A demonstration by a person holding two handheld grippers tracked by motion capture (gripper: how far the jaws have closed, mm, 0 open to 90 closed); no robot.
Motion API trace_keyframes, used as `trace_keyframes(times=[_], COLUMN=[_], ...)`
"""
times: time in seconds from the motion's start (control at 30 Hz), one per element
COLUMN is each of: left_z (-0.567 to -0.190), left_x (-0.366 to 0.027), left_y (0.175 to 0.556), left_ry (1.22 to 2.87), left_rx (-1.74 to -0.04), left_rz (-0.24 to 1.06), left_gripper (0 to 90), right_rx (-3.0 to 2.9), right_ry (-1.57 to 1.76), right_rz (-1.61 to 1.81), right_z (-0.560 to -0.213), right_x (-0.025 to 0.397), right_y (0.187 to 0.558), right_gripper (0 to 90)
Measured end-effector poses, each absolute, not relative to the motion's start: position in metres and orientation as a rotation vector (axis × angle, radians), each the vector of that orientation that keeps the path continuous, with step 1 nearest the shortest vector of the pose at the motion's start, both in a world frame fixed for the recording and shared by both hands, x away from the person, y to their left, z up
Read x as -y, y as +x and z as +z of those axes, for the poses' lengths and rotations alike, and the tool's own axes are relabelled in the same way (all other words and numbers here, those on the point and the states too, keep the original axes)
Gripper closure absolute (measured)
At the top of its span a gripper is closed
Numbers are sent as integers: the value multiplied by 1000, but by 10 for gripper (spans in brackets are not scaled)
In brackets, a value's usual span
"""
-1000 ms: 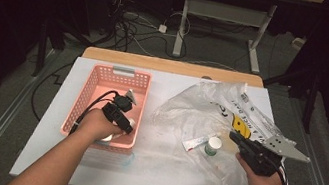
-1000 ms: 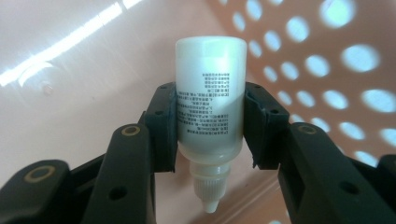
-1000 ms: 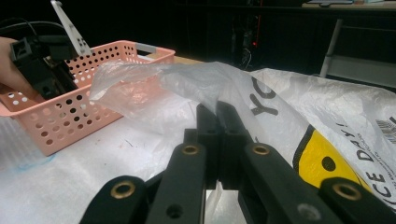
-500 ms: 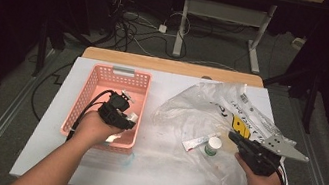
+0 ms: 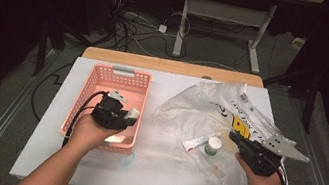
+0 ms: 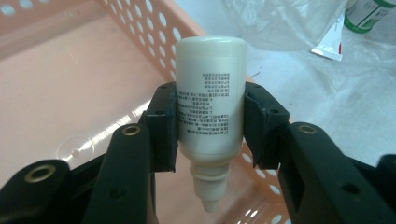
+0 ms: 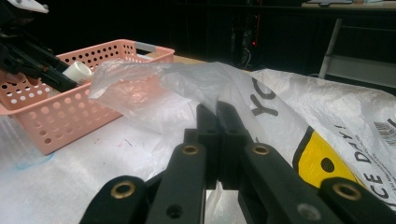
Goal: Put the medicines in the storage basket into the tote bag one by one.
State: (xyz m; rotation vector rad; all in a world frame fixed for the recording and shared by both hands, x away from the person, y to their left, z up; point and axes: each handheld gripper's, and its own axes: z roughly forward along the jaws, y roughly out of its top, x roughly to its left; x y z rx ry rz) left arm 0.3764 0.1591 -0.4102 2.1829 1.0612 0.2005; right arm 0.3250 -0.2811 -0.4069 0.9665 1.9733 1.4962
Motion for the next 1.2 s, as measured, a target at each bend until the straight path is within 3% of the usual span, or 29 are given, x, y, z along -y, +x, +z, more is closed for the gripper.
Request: trace_keyframes(times=[0.43, 0.7, 1.2], left_z=[-401, -396, -400], left_x=[-164, -153, -116], left_y=[353, 340, 331], left_ry=[2005, 1919, 1936], left_rx=[-975, -907, -815], left_rz=[277, 235, 225], left_gripper=[579, 579, 579], right_rx=[-1966, -1968, -1970], right_ry=[965, 960, 956], right_rz=[1496, 1497, 1499], right_z=[-408, -408, -408], right_x=[280, 280, 280], right_y=[325, 325, 325], right_gripper=[900, 900, 900])
